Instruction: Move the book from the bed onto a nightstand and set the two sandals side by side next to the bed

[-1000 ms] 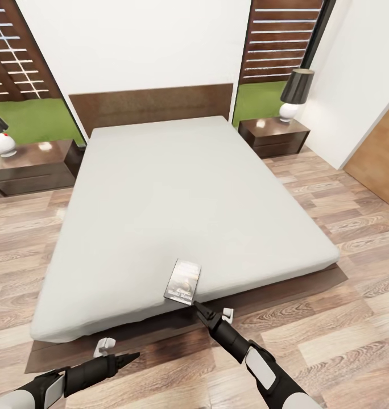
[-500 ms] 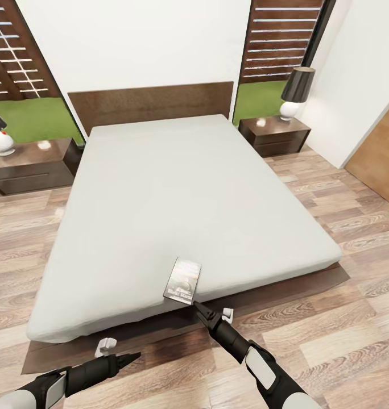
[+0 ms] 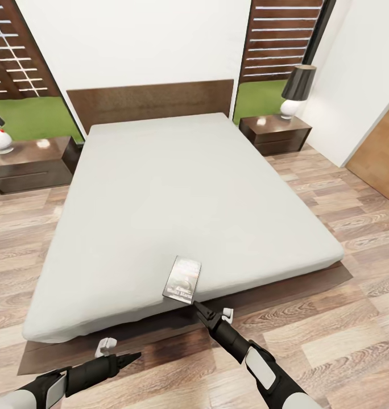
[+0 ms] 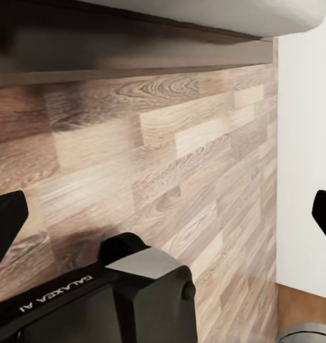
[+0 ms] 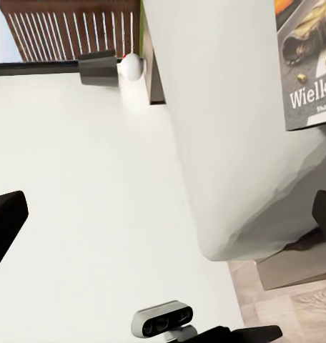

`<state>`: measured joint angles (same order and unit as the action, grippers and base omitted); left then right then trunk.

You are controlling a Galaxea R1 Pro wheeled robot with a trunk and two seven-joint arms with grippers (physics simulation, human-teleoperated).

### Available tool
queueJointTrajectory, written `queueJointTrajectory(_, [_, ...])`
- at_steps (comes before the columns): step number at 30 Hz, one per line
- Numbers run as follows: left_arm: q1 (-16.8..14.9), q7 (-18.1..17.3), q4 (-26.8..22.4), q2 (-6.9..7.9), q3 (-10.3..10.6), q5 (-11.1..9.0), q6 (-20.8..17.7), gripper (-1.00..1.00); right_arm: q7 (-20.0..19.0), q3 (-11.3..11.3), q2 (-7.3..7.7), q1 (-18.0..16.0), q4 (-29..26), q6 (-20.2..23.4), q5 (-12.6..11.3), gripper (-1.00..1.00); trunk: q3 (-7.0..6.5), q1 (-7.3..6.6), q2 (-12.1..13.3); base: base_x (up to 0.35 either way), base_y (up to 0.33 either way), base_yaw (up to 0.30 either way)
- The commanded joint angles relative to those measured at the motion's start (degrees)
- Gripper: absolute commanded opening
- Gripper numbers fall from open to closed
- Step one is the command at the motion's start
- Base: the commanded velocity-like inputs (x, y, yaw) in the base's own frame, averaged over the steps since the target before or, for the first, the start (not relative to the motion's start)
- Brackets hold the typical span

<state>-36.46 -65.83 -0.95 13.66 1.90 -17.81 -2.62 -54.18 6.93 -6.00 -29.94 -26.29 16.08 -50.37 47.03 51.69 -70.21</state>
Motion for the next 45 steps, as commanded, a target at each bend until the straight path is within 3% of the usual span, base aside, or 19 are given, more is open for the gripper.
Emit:
queueJointTrajectory(1, [-0.02, -0.18, -0.01, 0.02, 0.21, -0.30, -0.28, 1.00, -0.05, 0.17, 0.02, -0.03, 0.01, 0.53, -0.60, 1.00, 0.22, 0.23, -0.44, 0.000, 0.000, 0.000])
queueJointTrajectory(45, [-0.02, -0.18, -0.01, -0.57, 0.21, -0.30, -0.28, 1.00, -0.05, 0.12, 0.06, -0.03, -0.02, 0.44, -0.60, 1.00, 8.12, 9.89, -18.09, 0.000, 0.000, 0.000])
